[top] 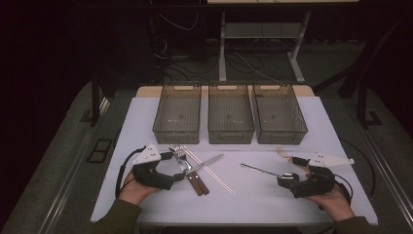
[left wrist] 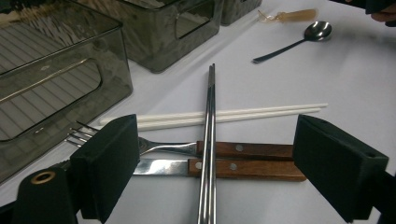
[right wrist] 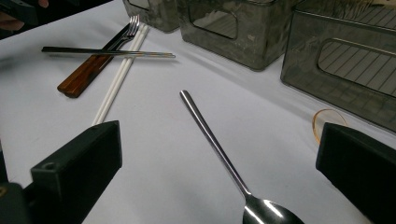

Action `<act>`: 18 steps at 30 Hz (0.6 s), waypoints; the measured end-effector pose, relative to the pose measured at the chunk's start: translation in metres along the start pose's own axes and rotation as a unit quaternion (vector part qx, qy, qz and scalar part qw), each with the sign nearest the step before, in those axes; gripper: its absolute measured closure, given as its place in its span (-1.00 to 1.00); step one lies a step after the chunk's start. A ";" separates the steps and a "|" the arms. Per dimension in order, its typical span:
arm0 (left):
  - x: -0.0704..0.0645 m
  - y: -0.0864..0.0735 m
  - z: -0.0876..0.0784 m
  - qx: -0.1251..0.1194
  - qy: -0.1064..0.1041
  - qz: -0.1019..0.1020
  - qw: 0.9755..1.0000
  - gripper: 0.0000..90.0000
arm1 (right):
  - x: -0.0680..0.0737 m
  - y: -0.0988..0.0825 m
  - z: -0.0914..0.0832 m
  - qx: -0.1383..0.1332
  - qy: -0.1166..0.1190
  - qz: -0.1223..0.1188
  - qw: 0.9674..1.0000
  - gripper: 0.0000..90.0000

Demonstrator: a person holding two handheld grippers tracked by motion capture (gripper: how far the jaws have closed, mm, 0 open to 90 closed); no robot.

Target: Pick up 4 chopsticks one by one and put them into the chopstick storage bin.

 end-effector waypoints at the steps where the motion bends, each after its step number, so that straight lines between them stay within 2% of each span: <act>1: 0.000 0.000 0.000 0.000 0.000 0.000 1.000 -0.67 | 0.000 0.000 0.000 0.000 0.000 -0.001 1.000 -0.99; 11: 0.008 -0.002 -0.005 -0.002 0.001 -0.005 1.000 -0.42 | 0.000 0.000 0.000 0.000 -0.001 -0.001 1.000 -0.99; 18: 0.015 -0.005 -0.013 -0.007 0.008 -0.013 1.000 -0.26 | 0.001 0.000 0.000 0.000 0.000 -0.001 1.000 -0.99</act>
Point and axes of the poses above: each handheld gripper's, and its own axes: z roughly forward along the jaws, y roughly out of its top, x roughly to its left, the point moved 5 cm from there along z, roughly forward along the jaws, and after that the axes turned 5 degrees about z, right-handed, at the moved point
